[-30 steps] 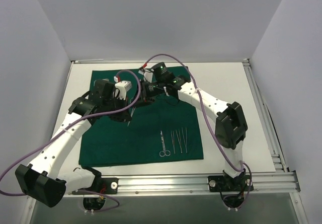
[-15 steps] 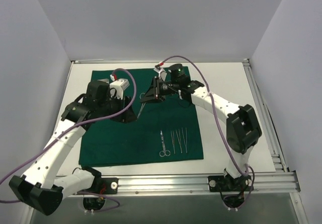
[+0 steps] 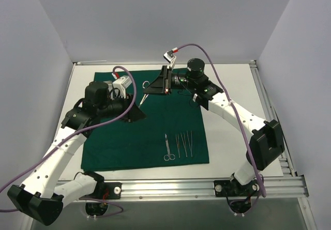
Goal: Open and lay out the surgical kit
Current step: Place the medical item in the surgical kit.
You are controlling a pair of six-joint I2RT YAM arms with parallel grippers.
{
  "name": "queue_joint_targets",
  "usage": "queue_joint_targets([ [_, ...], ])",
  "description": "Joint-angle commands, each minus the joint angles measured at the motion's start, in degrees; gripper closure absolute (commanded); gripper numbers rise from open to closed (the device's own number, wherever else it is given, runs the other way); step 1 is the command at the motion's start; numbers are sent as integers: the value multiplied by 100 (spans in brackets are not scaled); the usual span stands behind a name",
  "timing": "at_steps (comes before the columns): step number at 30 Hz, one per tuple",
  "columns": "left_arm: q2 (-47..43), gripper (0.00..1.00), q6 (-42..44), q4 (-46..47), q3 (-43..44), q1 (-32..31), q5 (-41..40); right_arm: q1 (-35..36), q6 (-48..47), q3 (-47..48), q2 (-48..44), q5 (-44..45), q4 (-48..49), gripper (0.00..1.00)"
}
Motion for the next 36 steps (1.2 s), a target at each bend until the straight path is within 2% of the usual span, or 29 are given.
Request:
queue_joint_targets([
  [1, -124, 77, -255, 552, -60, 93, 300, -13, 157, -2, -181, -298, 334, 100],
  [3, -160, 95, -317, 657, -78, 163, 432, -14, -79, 33, -216, -290, 27, 100],
  [6, -213, 98, -370, 640, -69, 234, 581, -14, -544, 112, -233, -264, -535, 100],
  [8, -204, 98, -309, 300, 10, 304, 538, -31, -1114, 401, -251, 41, -1612, 69],
  [9, -204, 98, -300, 193, 54, 417, 555, -31, -2014, 620, -225, 262, -2253, 56],
  [10, -213, 98, -300, 114, 63, 479, 677, -40, -2406, 1066, -199, 473, -3312, 42],
  [12, -265, 98, -291, -237, 72, 629, 766, -22, -3153, 1534, -120, 1236, -4249, 36],
  [13, -274, 98, -230, -361, 107, 777, 932, 12, -3931, 1963, -41, 1535, -5081, 35],
  [15, -283, 98, -134, -844, 159, 919, 1065, 196, -4612, 2299, 38, 2446, -5736, 35],
  [17, -301, 98, -54, -1126, 142, 1016, 1302, 320, -5317, 2468, 48, 2820, -6222, 36],
  [20, -397, 98, -177, -1319, -15, 1007, 1390, 583, -6046, 2040, -329, 3146, -6004, 44],
  [21, -467, 98, -264, -1302, -77, 1007, 1416, 758, -6231, 1829, -643, 3086, -5638, 47],
  [23, -555, 98, -370, -1346, -209, 1007, 1504, 1005, -6800, 1154, -997, 3094, -5179, 49],
  [27, -670, 98, -494, -1661, -280, 981, 1654, 1620, -7488, 527, -1683, 3296, -4352, 48],
  [32, -784, 98, -537, -2075, -332, 867, 1619, 2226, -7990, 894, -1482, 3472, -4710, 50],
  [36, -977, 98, -765, -2041, -455, 683, 1610, 2544, -8271, 1202, -1184, 3516, -5053, 52],
])
